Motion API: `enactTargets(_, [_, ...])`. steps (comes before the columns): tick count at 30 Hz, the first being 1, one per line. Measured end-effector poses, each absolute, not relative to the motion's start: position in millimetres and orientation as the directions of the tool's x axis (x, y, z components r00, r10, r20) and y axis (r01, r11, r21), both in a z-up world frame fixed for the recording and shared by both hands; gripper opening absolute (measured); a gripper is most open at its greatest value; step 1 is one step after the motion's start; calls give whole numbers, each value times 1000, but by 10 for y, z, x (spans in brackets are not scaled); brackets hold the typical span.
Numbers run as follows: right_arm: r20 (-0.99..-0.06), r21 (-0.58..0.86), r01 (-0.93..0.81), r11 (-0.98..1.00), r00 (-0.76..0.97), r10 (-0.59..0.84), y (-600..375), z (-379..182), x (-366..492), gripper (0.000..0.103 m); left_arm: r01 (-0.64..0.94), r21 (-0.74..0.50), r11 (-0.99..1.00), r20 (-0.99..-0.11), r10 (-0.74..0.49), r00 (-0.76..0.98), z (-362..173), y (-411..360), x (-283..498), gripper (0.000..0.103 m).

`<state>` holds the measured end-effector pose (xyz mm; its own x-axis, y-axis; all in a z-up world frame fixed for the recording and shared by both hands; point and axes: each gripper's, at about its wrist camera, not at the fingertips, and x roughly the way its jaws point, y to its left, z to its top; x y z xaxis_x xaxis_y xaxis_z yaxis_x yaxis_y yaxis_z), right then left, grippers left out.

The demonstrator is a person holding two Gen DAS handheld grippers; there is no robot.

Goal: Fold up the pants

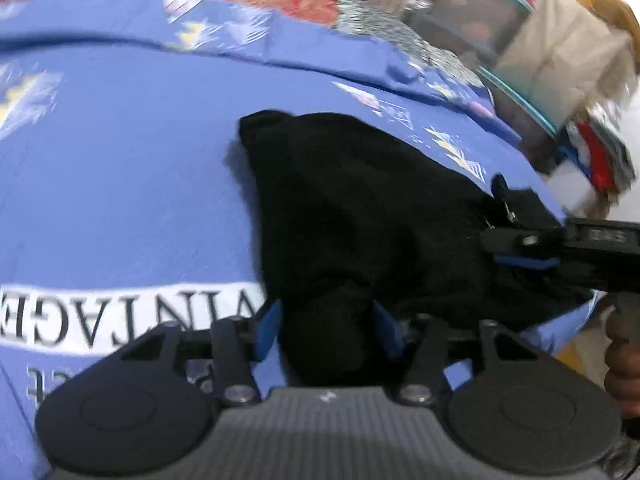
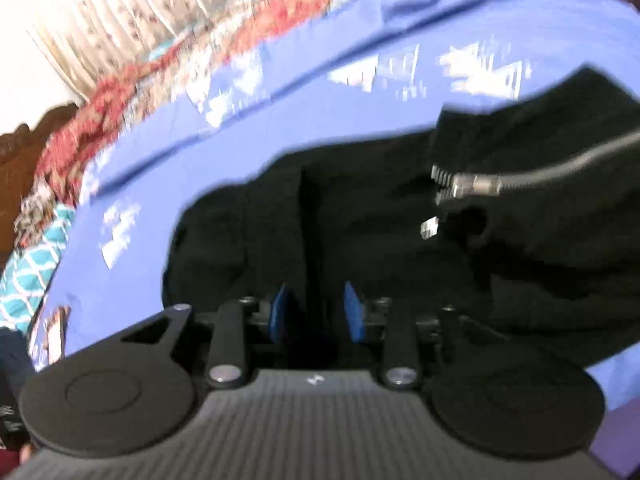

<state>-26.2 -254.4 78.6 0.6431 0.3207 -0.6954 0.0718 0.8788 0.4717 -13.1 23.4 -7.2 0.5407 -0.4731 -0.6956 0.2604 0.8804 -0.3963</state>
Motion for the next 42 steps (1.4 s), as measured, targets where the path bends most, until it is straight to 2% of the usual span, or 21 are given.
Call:
enactTargets(5, [-573, 452, -42, 891, 752, 326, -2438, 1102, -356, 36, 261, -422, 868, -687, -494, 533, 48, 324, -164, 54])
enactTargets(6, [-551, 463, -64, 884, 760, 343, -2425, 1126, -362, 35, 260, -442, 858, -675, -509, 534, 89, 343, -164, 51])
enactTargets(8, [-535, 472, -92, 877, 761, 368, -2392, 1119, -330, 35, 256, -499, 828, -626, -549, 553, 217, 438, -166, 50])
enactTargets(12, [-597, 482, -75, 873, 701, 390, -2367, 808, -248, 33, 276, -536, 798, -549, -577, 605, 451, 510, -100, 49])
enactTargets(14, [-680, 480, -7, 877, 629, 377, -2333, 560, -204, 33, 288, -523, 802, -553, -576, 601, 495, 418, -3, 46])
enactTargets(15, [-709, 462, 27, 886, 612, 351, -2320, 435, -204, 36, 298, -512, 805, -562, -577, 593, 494, 339, 51, 44])
enactTargets(18, [-696, 500, 45, 865, 615, 370, -2419, 462, -219, 36, 337, -464, 819, -594, -570, 568, 428, 89, 157, 42])
enactTargets(20, [-655, 537, 43, 842, 651, 384, -2584, 615, -272, 37, 347, -404, 846, -643, -533, 550, 336, -69, 205, 42])
enactTargets(22, [-598, 529, 55, 847, 733, 325, -2787, 777, -407, 38, 358, -285, 889, -724, -445, 527, 170, -255, 261, 40])
enactTargets(24, [-545, 507, 105, 856, 808, 224, -3118, 910, -583, 39, 399, -189, 897, -729, -400, 555, 91, -380, 225, 41])
enactTargets(25, [-523, 497, 147, 855, 837, 160, -3296, 950, -681, 41, 408, -154, 900, -734, -381, 562, 98, -432, 204, 41])
enactTargets(26, [-500, 492, 196, 848, 861, 91, -3489, 964, -794, 49, 407, -136, 903, -740, -366, 565, 122, -473, 195, 41])
enactTargets(27, [-477, 497, 242, 834, 878, 30, -3680, 958, -896, 63, 405, -126, 906, -746, -355, 563, 153, -488, 188, 40])
enactTargets(29, [-466, 508, 339, 792, 881, -79, -4028, 867, -1049, 79, 397, -151, 905, -752, -366, 549, 236, -458, 188, 39])
enactTargets(32, [-526, 532, 465, 708, 836, -155, -4416, 600, -1149, 79, 374, -248, 893, -738, -425, 524, 433, -357, 232, 43])
enactTargets(35, [-565, 584, 500, 640, 816, -122, -4524, 359, -1164, 79, 354, -306, 884, -688, -462, 559, 721, -286, 259, 48])
enactTargets(37, [-589, 580, 499, 644, 803, -92, -4459, 263, -1076, 73, 360, -312, 879, -662, -473, 582, 924, -325, 286, 54])
enactTargets(38, [-598, 554, 495, 669, 796, -94, -4431, 260, -1035, 49, 369, -316, 874, -654, -483, 582, 1008, -376, 327, 58])
enactTargets(39, [-609, 528, 482, 700, 789, -84, -4380, 271, -985, 19, 384, -319, 866, -650, -495, 577, 1086, -454, 366, 59])
enactTargets(40, [-623, 511, 467, 722, 780, -64, -4313, 285, -931, 18, 400, -322, 858, -649, -507, 567, 1148, -545, 404, 59])
enactTargets(42, [-593, 497, 425, 756, 803, -61, -4171, 476, -917, 17, 436, -334, 835, -650, -540, 535, 1243, -766, 489, 61])
